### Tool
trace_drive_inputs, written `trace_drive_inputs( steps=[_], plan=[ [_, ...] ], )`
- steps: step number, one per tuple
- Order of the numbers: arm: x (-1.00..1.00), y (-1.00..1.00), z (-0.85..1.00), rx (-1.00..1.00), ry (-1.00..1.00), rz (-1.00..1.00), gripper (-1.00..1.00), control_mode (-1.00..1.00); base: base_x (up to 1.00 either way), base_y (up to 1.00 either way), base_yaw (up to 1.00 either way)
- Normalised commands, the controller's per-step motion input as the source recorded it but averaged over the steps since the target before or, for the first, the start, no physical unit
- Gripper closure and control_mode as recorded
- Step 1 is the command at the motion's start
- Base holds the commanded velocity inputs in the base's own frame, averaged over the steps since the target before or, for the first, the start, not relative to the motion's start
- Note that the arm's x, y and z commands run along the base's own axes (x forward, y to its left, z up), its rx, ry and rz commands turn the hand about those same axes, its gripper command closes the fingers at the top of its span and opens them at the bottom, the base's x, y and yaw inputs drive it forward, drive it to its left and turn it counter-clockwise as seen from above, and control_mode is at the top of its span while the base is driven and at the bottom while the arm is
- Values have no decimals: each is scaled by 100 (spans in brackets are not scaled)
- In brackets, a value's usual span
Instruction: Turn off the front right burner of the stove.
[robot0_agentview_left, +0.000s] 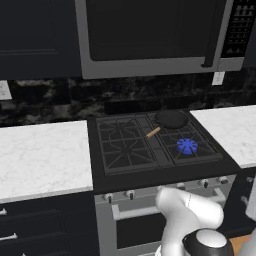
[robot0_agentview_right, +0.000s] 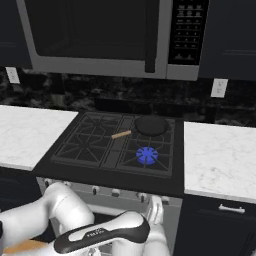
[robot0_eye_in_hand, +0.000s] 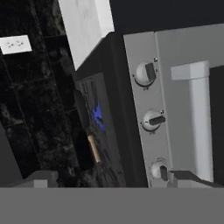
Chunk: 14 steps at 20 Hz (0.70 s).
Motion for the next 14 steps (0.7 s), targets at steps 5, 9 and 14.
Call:
trace_drive_inputs(
  steps=[5, 9, 14],
  plan=[
    [44, 0, -30, 0, -4, -5, -100, -100, 0, 0, 0],
    [20, -5, -30, 0, 0, 0, -100, -100, 0, 0, 0],
    [6, -36, -25, 0, -7, 3, -100, -100, 0, 0, 0]
  ],
)
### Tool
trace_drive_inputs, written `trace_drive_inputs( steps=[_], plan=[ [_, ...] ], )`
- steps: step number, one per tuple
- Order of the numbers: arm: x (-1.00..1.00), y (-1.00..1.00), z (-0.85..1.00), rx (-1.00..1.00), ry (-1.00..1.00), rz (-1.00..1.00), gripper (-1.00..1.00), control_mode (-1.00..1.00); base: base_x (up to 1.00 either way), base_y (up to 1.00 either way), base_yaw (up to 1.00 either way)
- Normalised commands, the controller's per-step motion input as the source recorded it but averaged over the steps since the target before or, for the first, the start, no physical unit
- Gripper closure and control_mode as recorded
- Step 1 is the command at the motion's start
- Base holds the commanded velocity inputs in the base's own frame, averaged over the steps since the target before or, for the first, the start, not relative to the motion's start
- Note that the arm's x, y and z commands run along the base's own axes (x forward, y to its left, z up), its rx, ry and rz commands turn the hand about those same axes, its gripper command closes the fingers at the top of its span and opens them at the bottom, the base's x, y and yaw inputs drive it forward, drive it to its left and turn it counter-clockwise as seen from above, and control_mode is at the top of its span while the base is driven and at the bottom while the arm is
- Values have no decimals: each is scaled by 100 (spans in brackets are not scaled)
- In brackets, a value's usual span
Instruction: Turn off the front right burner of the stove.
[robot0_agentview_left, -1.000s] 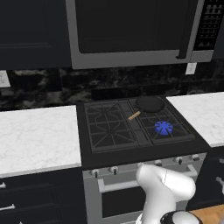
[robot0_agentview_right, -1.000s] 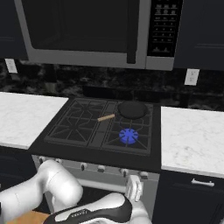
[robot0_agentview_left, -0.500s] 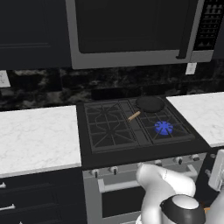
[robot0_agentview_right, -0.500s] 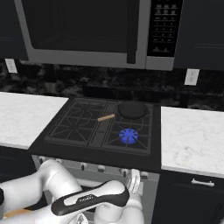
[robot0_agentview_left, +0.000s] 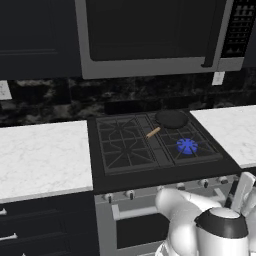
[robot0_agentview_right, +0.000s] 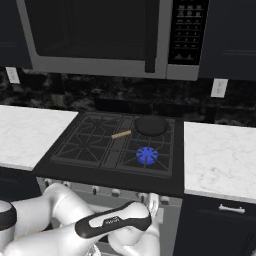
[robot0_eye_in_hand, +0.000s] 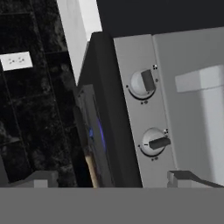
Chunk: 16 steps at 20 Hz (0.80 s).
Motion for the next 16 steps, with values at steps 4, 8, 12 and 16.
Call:
trace_drive_inputs(
  steps=[4, 8, 12, 16],
  plan=[
    [10, -35, -22, 0, -11, 4, -100, -100, 0, 0, 0],
    [35, -9, -32, 0, -4, 0, -100, -100, 0, 0, 0],
    [20, -12, -33, 0, -3, 0, -100, -100, 0, 0, 0],
    [7, -37, -22, 0, -2, 1, -100, -100, 0, 0, 0]
  ],
)
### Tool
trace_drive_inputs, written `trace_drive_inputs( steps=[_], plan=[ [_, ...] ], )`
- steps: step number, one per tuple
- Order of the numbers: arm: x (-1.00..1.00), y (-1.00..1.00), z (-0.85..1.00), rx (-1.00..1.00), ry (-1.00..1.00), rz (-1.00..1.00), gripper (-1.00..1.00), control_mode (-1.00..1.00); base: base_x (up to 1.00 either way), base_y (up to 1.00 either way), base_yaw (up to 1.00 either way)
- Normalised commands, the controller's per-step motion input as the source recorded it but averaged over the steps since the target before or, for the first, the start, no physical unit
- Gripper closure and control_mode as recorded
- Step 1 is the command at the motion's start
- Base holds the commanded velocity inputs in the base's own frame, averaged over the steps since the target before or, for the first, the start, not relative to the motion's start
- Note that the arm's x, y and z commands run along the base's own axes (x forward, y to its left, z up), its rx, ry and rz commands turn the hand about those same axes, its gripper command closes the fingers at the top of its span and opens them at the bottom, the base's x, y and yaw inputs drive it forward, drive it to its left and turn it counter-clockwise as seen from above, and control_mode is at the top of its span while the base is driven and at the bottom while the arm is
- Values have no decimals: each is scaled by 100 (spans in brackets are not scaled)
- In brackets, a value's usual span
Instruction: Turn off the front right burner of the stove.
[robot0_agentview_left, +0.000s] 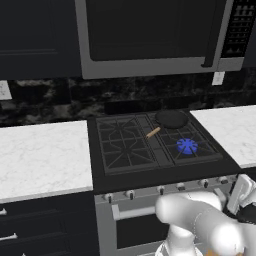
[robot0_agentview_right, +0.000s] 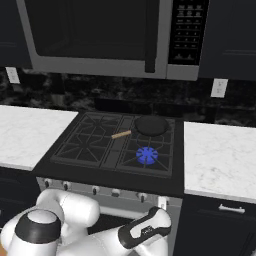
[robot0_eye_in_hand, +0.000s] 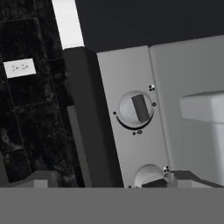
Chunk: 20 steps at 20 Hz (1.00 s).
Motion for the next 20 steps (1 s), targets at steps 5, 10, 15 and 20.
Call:
trace_drive_inputs(
  steps=[5, 10, 15, 20],
  plan=[
    [13, -20, -13, 0, -5, 0, -100, -100, 0, 0, 0],
    [20, -2, -2, 0, -2, 0, -100, -100, 0, 0, 0],
    [30, 0, -4, -3, -1, 0, -100, -100, 0, 0, 0],
    [24, 0, -4, -4, -2, 0, -100, -100, 0, 0, 0]
  ],
)
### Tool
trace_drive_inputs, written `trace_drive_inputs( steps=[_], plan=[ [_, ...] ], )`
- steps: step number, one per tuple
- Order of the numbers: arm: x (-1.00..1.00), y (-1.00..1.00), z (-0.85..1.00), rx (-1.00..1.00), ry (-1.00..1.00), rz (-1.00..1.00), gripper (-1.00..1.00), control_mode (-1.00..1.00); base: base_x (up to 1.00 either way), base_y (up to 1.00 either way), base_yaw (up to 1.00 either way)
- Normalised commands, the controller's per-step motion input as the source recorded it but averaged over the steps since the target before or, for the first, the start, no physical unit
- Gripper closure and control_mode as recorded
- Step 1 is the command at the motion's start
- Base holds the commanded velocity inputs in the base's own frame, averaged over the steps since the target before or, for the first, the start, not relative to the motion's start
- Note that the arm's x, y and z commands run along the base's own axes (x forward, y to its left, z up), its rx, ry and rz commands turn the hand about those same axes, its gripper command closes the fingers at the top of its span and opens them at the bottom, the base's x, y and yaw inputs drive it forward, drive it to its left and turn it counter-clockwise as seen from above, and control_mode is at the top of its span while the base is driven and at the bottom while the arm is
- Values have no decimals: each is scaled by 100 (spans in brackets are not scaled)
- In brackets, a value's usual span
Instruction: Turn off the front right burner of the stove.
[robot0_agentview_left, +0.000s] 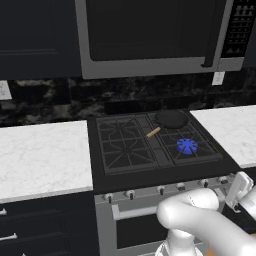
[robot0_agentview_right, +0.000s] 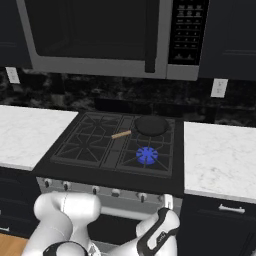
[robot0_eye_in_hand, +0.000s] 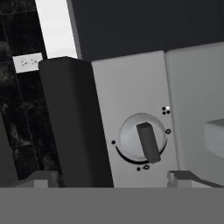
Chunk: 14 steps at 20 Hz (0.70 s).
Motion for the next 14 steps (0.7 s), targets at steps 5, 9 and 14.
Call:
trace_drive_inputs(
  steps=[5, 9, 14],
  plan=[
    [16, 0, -22, -3, -2, 0, -100, -100, 0, 0, 0],
    [2, -1, -40, -2, -3, 0, -100, -100, 0, 0, 0],
    [8, -13, -21, 0, -4, 0, -100, -100, 0, 0, 0]
  ],
)
